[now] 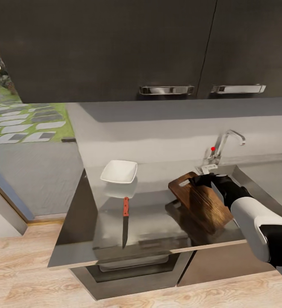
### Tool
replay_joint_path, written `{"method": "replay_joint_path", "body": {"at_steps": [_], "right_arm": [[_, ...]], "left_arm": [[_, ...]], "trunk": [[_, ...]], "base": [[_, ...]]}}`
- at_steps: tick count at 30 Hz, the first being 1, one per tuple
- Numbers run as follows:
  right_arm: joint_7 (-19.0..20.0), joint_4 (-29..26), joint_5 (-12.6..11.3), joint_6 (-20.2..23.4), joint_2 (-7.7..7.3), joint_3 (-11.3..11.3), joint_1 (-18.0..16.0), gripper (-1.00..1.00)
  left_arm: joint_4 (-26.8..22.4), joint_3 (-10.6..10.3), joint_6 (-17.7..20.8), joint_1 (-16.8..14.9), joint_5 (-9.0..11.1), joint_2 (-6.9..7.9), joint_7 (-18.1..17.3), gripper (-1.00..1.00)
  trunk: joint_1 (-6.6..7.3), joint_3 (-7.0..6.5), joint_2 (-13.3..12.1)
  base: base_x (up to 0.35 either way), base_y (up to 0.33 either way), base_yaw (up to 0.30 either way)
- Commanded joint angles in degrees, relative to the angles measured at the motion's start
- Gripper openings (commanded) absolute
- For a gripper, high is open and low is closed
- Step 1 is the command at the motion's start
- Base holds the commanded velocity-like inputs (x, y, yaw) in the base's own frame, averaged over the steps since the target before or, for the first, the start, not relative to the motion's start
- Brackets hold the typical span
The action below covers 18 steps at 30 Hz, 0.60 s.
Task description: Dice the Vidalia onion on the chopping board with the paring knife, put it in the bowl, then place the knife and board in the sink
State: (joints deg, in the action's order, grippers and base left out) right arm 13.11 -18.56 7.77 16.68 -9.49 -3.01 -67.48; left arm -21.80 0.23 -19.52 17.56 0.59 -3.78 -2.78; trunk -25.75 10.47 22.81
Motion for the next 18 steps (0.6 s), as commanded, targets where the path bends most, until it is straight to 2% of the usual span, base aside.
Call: {"method": "replay_joint_path", "body": {"at_steps": [1, 5, 6, 11, 14, 17, 18], "right_arm": [[-0.5, -0.1, 0.1, 0.3, 0.00, -0.3, 0.0, -1.00], [-8.7, -0.7, -2.1, 1.7, 0.21, -0.2, 0.0, -1.00], [-14.3, -1.2, -4.4, 3.3, 0.67, -0.2, 0.0, -1.00], [-32.9, -2.9, -13.7, 4.4, 4.37, -0.2, -0.1, -1.00], [-42.5, -4.8, -17.2, 4.6, 7.00, -0.2, -0.1, -1.00], [-49.9, -7.7, -20.1, 4.7, 8.69, -0.2, 0.0, -1.00], [-53.4, -8.9, -22.7, 4.8, 9.13, -0.2, 0.0, -1.00]], "left_arm": [[-0.1, 0.0, -0.1, 0.0, 0.1, 0.00, -0.2, 1.00], [-0.2, 0.0, -0.1, 0.0, 0.0, 0.00, -0.3, 1.00], [-0.1, 0.0, -0.1, -0.1, 0.0, 0.00, -0.4, 1.00], [-0.2, 0.0, -0.1, -0.1, 0.0, 0.00, -0.4, 1.00], [-0.1, 0.0, -0.1, -0.1, 0.0, 0.00, -0.5, 1.00], [-0.1, -0.1, -0.1, -0.2, 0.0, 0.00, -0.5, 1.00], [-0.1, 0.0, -0.1, -0.2, 0.0, -0.02, -0.5, 1.00]], "trunk": [[-0.03, 0.11, 0.1], [-0.03, 0.11, 0.1], [-0.03, 0.11, 0.1], [-0.03, 0.11, 0.1], [-0.03, 0.11, 0.1], [-0.03, 0.11, 0.1], [-0.03, 0.11, 0.1]], "base": [[0.000, 0.018, 0.000], [0.000, 0.007, 0.000], [0.000, 0.001, 0.000], [0.000, 0.000, 0.000], [0.000, 0.000, 0.000], [0.000, 0.000, 0.000], [0.000, 0.000, 0.000]]}}
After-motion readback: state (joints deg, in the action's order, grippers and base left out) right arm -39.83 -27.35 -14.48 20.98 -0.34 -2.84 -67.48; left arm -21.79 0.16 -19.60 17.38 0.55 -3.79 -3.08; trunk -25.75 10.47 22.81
